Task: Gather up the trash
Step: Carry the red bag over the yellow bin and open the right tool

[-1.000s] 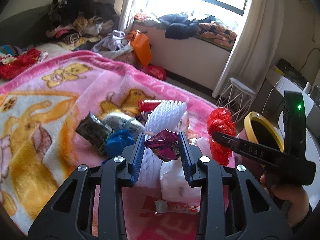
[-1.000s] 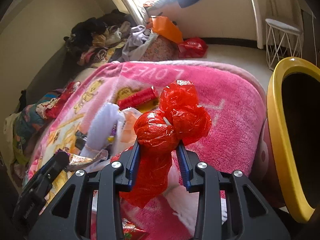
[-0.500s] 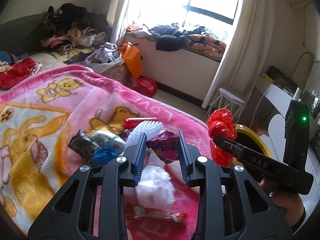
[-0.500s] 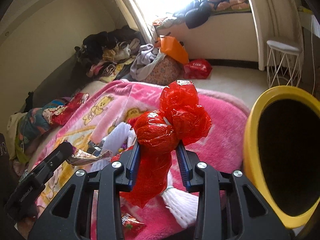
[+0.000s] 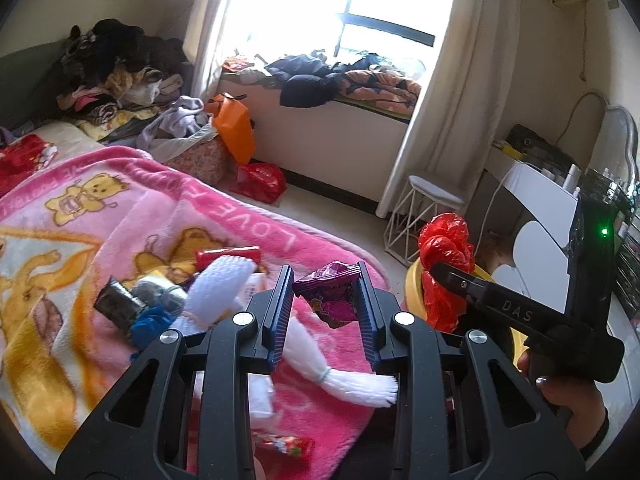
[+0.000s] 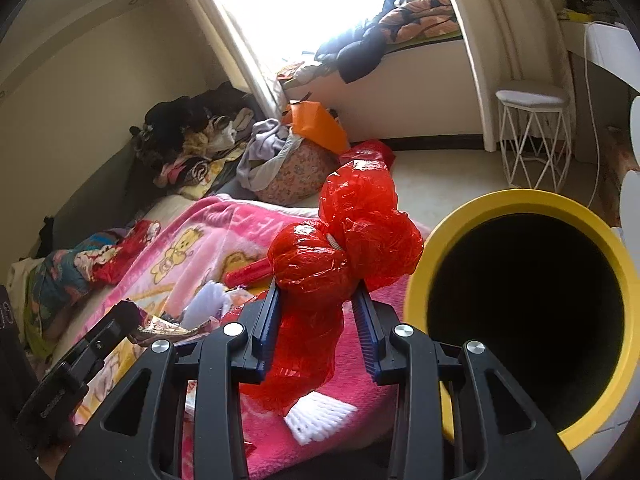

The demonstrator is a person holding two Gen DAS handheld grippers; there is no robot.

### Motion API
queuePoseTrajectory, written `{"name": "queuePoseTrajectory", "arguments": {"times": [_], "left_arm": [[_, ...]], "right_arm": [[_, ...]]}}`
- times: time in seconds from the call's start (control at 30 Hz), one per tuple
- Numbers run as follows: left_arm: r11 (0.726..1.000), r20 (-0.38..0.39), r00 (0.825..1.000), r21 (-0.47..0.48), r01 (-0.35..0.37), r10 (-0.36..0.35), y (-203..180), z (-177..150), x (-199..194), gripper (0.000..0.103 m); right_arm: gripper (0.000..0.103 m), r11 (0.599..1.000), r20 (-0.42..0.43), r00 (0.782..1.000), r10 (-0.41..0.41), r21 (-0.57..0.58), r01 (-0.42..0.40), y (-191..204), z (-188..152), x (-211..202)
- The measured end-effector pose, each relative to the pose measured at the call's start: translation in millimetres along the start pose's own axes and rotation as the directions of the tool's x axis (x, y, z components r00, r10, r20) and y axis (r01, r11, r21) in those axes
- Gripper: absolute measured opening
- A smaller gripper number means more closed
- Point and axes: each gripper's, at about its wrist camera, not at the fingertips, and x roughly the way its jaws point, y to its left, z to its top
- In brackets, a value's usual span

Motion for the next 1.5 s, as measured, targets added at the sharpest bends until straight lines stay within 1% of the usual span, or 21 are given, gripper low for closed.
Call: {"name": "queuePoseTrajectory", "arguments": {"times": [0.53,0.83,1.13,1.33,1.47,1.5], "left_arm": [[0.997,-0.014,0.998,0.05,0.065,-0.064,-47,-2,14,0.024],[0.99,-0.047,0.994,0.095,0.099,-0.095,-77,-9,27,0.024],[0.984,-0.095,0.99,0.134,0.118,-0.106,-104,-17,52,0.024],[0.977,-0.142,0.984,0.167,0.131,-0.108,-124,-24,79,0.024],[0.975,-0.172,0.979,0.174,0.138,-0.108,-134,-30,96,0.024],[0.974,-0.192,0.976,0.181,0.139,-0.104,-138,-32,103,0.024]], "right_arm": [[0.033,0.993,0.064,0.994,-0.092,0.083,0.086,-54,7,-36],[0.033,0.981,0.076,0.981,-0.179,0.085,0.173,-84,10,-52],[0.033,0.967,0.047,0.969,-0.242,0.098,0.237,-113,9,-54],[0.033,0.957,0.008,0.964,-0.267,0.117,0.264,-133,5,-52],[0.033,0.951,-0.028,0.96,-0.279,0.128,0.28,-146,2,-48],[0.033,0.951,-0.035,0.96,-0.279,0.131,0.282,-148,2,-48]]}}
